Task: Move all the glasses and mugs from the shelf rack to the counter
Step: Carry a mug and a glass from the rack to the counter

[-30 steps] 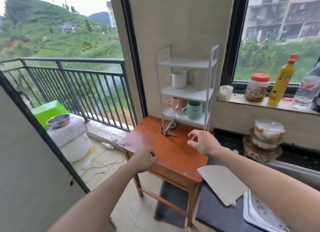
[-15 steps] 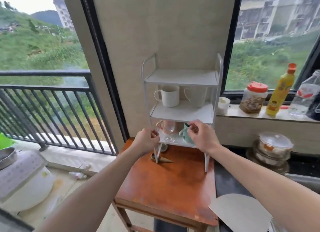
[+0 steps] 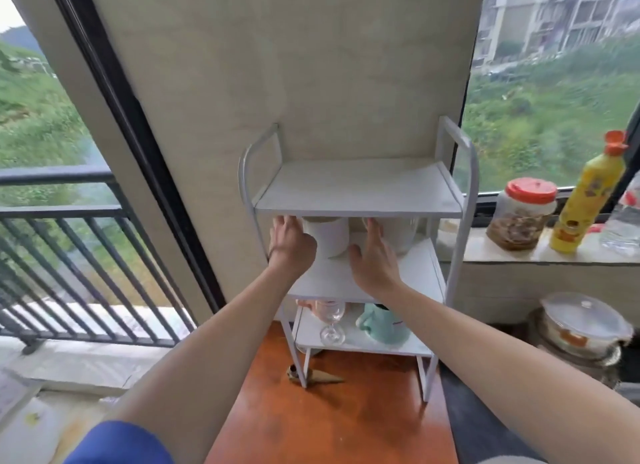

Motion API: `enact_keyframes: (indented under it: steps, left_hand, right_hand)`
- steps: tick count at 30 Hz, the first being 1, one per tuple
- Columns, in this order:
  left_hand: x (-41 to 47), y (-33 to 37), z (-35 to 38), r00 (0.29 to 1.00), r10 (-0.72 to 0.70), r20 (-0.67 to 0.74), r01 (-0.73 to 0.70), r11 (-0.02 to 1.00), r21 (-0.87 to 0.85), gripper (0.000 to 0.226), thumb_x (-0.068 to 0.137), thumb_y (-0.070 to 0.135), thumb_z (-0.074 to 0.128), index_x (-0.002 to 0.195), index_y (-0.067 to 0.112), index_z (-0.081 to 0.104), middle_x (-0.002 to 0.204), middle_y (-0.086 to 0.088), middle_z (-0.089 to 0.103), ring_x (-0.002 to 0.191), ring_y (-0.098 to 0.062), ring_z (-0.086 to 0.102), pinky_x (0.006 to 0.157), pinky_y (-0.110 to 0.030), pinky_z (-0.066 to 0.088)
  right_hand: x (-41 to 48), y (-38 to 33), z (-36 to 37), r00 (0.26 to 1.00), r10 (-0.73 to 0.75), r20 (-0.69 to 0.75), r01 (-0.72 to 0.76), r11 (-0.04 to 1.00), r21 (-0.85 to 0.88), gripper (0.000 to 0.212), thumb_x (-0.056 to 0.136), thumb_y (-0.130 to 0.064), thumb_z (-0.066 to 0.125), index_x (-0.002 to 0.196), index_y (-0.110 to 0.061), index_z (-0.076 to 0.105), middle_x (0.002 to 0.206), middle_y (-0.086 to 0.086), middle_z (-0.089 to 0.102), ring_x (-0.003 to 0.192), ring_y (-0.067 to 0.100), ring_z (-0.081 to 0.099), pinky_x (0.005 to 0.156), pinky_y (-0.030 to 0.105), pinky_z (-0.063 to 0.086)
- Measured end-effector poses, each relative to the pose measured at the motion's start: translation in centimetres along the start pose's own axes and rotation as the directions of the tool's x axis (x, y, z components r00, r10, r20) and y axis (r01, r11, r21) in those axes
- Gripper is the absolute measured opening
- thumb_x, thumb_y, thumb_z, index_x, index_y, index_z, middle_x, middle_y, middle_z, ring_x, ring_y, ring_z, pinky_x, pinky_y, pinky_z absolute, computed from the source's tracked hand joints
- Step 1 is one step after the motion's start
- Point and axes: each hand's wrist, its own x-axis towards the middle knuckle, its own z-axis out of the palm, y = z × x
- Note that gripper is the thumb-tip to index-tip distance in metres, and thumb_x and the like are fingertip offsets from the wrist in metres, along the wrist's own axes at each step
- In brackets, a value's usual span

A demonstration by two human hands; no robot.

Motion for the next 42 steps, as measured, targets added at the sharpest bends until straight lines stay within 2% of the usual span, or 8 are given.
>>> enact_keyframes:
  steps: [4, 11, 15, 18, 22, 26, 33, 42]
  left_hand:
    - [3.0, -0.3, 0.3, 0.999, -0.035, 0.013, 0.034, 0.997, 0.063, 0.044, 0.075, -0.002, 0.042, 0.116, -0.004, 0.056, 0.122, -0.028, 0.056, 0.113, -0.043, 0.049, 0.092, -0.041, 0.042]
    - [3.6, -1.4, 1.0, 0.998, -0.023, 0.052, 0.023, 1.0, -0.001, 0.051, 0.079, 0.0, 0.04, 0.127, 0.004, 0.054, 0.135, -0.018, 0.045, 0.121, -0.042, 0.046, 0.103, -0.04, 0.038]
    - [1.9, -1.7, 1.3, 0.996, 0.028, 0.084, -0.019, 0.995, -0.098, 0.039, 0.088, 0.002, 0.038, 0.126, 0.006, 0.048, 0.124, -0.016, 0.049, 0.103, -0.034, 0.05, 0.082, -0.033, 0.035]
    - [0.8, -1.7, 1.1, 0.992, 0.019, 0.126, 0.005, 0.981, -0.192, 0.03, 0.094, 0.013, 0.043, 0.121, 0.008, 0.051, 0.107, -0.011, 0.055, 0.089, -0.027, 0.05, 0.073, -0.033, 0.038]
    - [-1.2, -1.9, 0.3, 0.962, -0.017, 0.272, 0.13, 0.905, -0.405, 0.02, 0.094, 0.019, 0.05, 0.105, 0.003, 0.054, 0.091, -0.016, 0.06, 0.075, -0.024, 0.056, 0.074, -0.039, 0.053]
    - [-3.4, -2.9, -0.5, 0.962, 0.028, 0.272, 0.118, 0.854, -0.506, 0.015, 0.095, 0.021, 0.05, 0.088, 0.009, 0.054, 0.074, -0.007, 0.055, 0.063, -0.02, 0.055, 0.066, -0.038, 0.054]
    - [-8.0, -4.1, -0.9, 0.945, 0.054, 0.322, 0.188, 0.717, -0.671, 0.02, 0.095, 0.02, 0.049, 0.087, 0.004, 0.058, 0.05, 0.0, 0.041, 0.047, -0.018, 0.039, 0.044, -0.027, 0.032]
    - [-18.0, -1.4, 2.9, 0.832, 0.241, 0.5, 0.181, 0.734, -0.655, 0.017, 0.095, 0.014, 0.049, 0.081, 0.004, 0.054, 0.054, -0.005, 0.037, 0.046, -0.018, 0.039, 0.049, -0.028, 0.029]
  right_hand:
    - [1.3, 0.1, 1.0, 0.998, 0.066, -0.025, -0.065, 0.998, 0.019, 0.057, 0.091, -0.01, 0.049, 0.144, -0.004, 0.028, 0.14, 0.021, 0.047, 0.122, 0.04, 0.048, 0.095, 0.043, 0.038]
    - [1.4, 0.5, 0.7, 0.983, 0.154, -0.096, -0.149, 0.987, 0.056, 0.058, 0.089, -0.012, 0.054, 0.142, -0.011, 0.032, 0.145, 0.011, 0.046, 0.133, 0.031, 0.042, 0.101, 0.042, 0.038]
    - [0.5, 0.8, -0.2, 0.966, 0.205, -0.157, -0.198, 0.978, 0.062, 0.043, 0.094, -0.027, 0.054, 0.133, -0.011, 0.046, 0.134, 0.011, 0.051, 0.124, 0.029, 0.048, 0.096, 0.04, 0.039]
    - [-0.4, 1.0, -1.3, 0.952, 0.238, -0.191, -0.217, 0.968, 0.126, 0.037, 0.097, -0.043, 0.048, 0.11, -0.01, 0.058, 0.114, 0.009, 0.062, 0.108, 0.029, 0.058, 0.086, 0.039, 0.042]
    - [-2.4, 0.3, -2.5, 0.937, 0.259, -0.235, -0.208, 0.953, 0.222, 0.057, 0.096, -0.053, 0.044, 0.086, 0.002, 0.058, 0.083, 0.018, 0.062, 0.081, 0.037, 0.062, 0.077, 0.048, 0.049]
    - [-5.4, 0.0, -3.1, 0.929, 0.284, -0.237, -0.186, 0.913, 0.364, 0.048, 0.097, -0.044, 0.047, 0.077, -0.002, 0.058, 0.072, 0.012, 0.057, 0.071, 0.033, 0.056, 0.077, 0.054, 0.05]
    - [-12.9, 0.3, -5.0, 0.882, 0.372, -0.29, -0.157, 0.811, 0.564, 0.039, 0.085, -0.027, 0.056, 0.046, -0.022, 0.056, 0.049, -0.008, 0.052, 0.053, 0.011, 0.047, 0.055, 0.029, 0.04]
    - [-26.6, 6.3, -10.1, 0.743, 0.553, -0.378, -0.252, 0.754, 0.606, 0.034, 0.091, -0.015, 0.057, 0.059, -0.004, 0.054, 0.052, 0.003, 0.05, 0.049, 0.01, 0.046, 0.052, 0.028, 0.039]
